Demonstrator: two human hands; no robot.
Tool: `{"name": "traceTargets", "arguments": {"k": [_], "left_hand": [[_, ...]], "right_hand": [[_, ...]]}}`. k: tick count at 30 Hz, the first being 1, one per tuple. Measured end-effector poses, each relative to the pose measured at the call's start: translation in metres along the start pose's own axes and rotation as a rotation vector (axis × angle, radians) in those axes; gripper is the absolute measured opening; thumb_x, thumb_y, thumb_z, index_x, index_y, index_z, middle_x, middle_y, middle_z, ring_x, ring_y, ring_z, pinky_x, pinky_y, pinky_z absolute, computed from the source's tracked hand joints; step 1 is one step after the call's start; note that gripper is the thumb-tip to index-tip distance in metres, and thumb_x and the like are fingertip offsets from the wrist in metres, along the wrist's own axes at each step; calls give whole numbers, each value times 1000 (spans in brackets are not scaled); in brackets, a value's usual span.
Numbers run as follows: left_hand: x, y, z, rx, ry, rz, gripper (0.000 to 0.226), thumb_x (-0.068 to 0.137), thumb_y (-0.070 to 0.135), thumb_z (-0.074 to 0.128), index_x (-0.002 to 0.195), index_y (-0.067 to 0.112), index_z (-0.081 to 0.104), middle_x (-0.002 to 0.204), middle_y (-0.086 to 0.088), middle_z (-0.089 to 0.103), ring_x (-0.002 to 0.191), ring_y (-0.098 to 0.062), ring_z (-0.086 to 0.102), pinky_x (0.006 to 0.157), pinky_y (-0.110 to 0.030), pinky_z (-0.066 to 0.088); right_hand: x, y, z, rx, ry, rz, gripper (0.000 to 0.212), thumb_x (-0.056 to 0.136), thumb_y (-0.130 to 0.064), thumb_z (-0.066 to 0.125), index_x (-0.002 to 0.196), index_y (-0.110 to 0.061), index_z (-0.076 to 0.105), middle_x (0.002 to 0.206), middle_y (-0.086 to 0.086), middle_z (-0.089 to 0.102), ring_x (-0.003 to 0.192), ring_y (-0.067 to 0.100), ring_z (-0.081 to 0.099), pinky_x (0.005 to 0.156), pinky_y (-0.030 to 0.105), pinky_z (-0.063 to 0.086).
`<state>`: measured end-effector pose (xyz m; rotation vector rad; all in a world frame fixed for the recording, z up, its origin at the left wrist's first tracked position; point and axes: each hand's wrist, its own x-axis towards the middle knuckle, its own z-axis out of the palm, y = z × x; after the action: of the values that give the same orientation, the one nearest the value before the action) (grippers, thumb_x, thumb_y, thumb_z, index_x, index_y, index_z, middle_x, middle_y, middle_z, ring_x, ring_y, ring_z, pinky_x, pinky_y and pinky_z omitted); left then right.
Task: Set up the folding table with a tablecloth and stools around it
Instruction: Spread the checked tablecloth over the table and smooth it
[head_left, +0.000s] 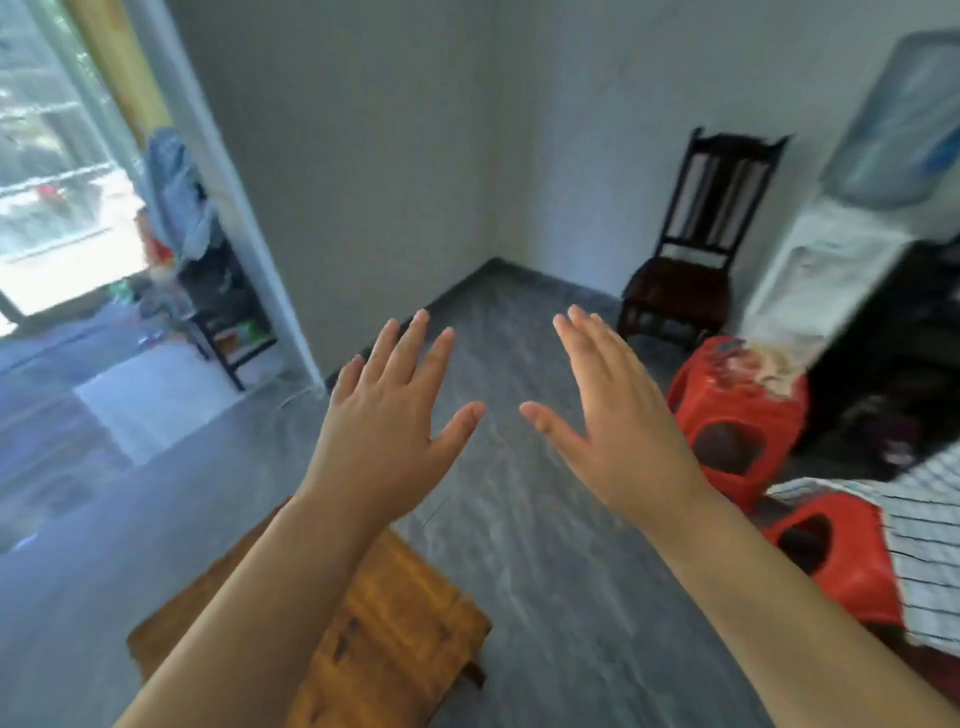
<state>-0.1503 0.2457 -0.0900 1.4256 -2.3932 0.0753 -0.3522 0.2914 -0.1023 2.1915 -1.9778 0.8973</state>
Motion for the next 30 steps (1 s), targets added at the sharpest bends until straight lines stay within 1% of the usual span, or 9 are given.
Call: {"name": "traceTargets", "arguments": {"k": [2,5,9,12,15,18,21,26,30], "left_hand": [[17,48,-19,13,22,104,77,86,67,15,151,25,20,159,0,13,146,-21,11,114,-42,17],[33,125,-31,-20,19,232,79,84,68,11,151,26,14,159,1,10,146,-21,10,115,-42,17],[31,243,-21,-74,-15,392,79,84,68,9,152,27,9,160,2,6,147,-19,5,116,-41,13],[19,334,-6,-105,-48,484,81,82,69,7,152,27,9,160,0,7,147,-20,5,116,-43,14],[4,418,9,-125,-71,580,83,81,68,8,152,26,13,160,0,9,147,-21,7,115,-43,15],[-10,488,23,-144,-97,657,84,79,68,6,152,27,9,160,1,8,147,-20,5,117,-44,16],[-19,544,39,-151,-132,708,84,78,68,4,151,28,8,160,2,5,147,-19,3,116,-45,17],[-19,605,78,-121,-213,768,84,78,69,3,152,28,7,160,1,8,147,-21,6,116,-44,16],[-3,638,121,-100,-282,790,86,76,68,1,151,27,7,160,0,7,147,-21,6,116,-45,14]], "right_hand": [[-18,23,-50,-42,72,58,79,90,-61,36,151,-12,25,159,4,23,147,17,17,119,32,16],[-55,65,-113,-111,146,166,78,90,-61,36,150,-12,26,158,5,24,146,17,18,119,30,13],[-123,127,-183,-190,192,315,80,87,-64,33,151,-16,25,158,3,23,147,17,18,118,42,23],[-185,174,-231,-260,177,405,82,86,-66,28,152,-17,22,160,1,19,147,15,13,119,35,18],[-247,216,-277,-310,175,506,84,84,-68,26,152,-18,22,160,-1,17,148,15,11,120,35,16],[-303,250,-322,-357,184,587,80,88,-63,35,152,-16,22,160,1,18,148,16,12,118,30,9],[-348,281,-355,-399,203,672,75,92,-53,48,152,-16,21,160,1,17,147,14,10,112,23,2],[-399,328,-372,-375,205,823,77,91,-54,46,153,-18,18,161,-1,13,148,14,9,114,28,7],[-412,375,-360,-355,172,884,76,91,-54,46,152,-19,19,161,-2,13,148,14,9,112,25,3]]}}
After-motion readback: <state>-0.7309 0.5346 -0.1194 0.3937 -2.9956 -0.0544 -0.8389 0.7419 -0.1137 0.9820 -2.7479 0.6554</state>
